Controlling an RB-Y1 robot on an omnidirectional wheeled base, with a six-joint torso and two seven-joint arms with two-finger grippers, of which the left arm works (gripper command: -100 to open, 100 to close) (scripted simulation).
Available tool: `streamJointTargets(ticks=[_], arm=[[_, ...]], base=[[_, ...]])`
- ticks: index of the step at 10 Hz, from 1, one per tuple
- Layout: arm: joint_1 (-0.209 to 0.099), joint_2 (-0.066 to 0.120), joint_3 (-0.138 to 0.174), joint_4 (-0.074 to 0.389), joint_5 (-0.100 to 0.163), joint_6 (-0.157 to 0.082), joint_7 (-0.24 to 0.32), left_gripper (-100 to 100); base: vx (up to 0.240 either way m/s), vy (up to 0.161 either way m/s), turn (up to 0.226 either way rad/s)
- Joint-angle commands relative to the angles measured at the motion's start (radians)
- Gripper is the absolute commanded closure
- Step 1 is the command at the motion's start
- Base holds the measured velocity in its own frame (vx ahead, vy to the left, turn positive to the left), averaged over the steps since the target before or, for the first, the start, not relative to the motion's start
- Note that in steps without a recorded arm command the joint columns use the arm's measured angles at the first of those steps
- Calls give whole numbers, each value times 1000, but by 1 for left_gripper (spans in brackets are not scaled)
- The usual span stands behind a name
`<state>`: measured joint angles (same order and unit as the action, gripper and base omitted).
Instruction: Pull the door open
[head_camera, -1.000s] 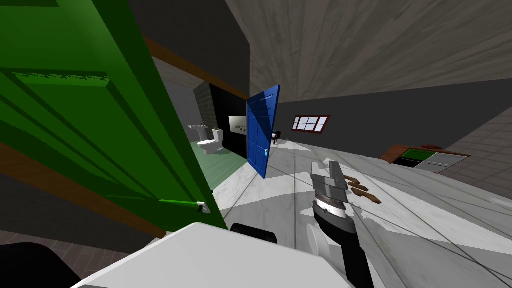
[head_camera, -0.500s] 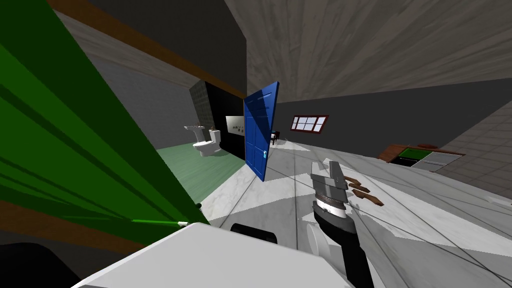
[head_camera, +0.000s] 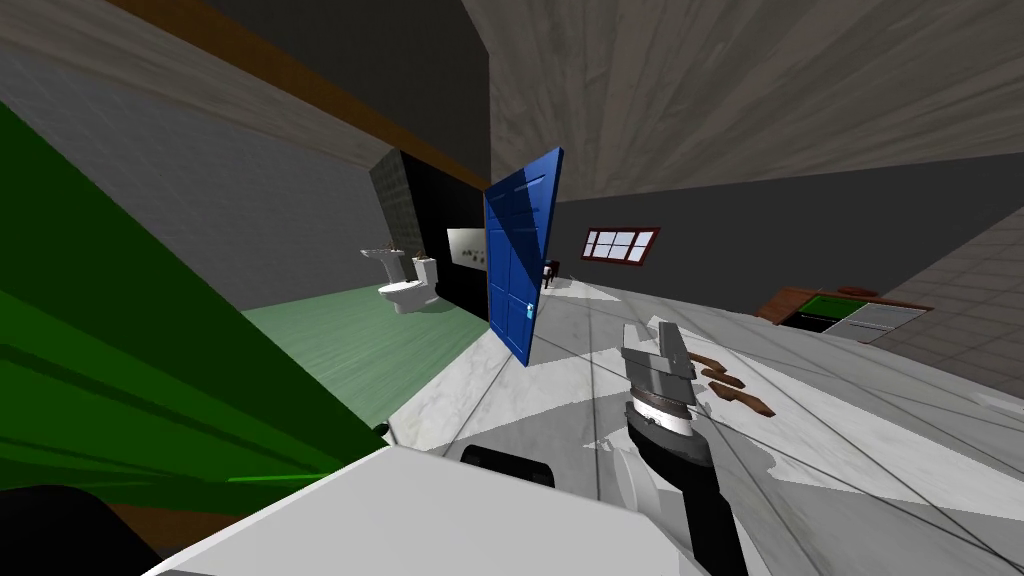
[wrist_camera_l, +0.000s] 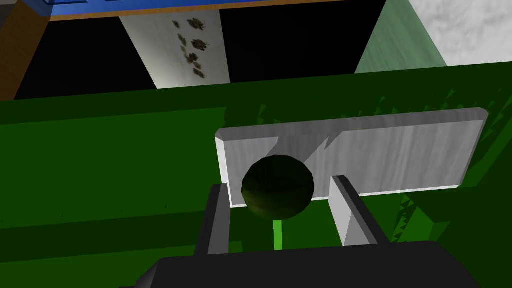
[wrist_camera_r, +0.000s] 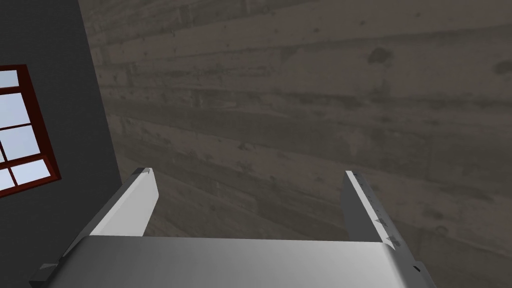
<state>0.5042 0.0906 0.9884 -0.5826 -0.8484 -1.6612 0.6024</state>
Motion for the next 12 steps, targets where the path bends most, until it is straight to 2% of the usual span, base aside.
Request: streamJointTargets(ticks=[1,5,6,7,9,10,11,12], arm=[[0,0,0,0,0,1,-1,100],[0,0,0,0,0,1,-1,100],[4,1,2,6,7,24,-11,-100],[6,-2,2,9,10,19,-15,-100],[9,-16,4,14,16,-21,-23,-100],[3,-7,4,24,14,-9,-24,-100],[0,2,3,25,22,16,-20,-100],[-3,6,2,24,27,28,-16,-100]], base=[[-18,0,-5],[-10,-1,1],[-134,-11,104],[-200,-30,117],[-208,-26,76],[-84,-20,10],[55,-14,-46],[157,-11,-41]])
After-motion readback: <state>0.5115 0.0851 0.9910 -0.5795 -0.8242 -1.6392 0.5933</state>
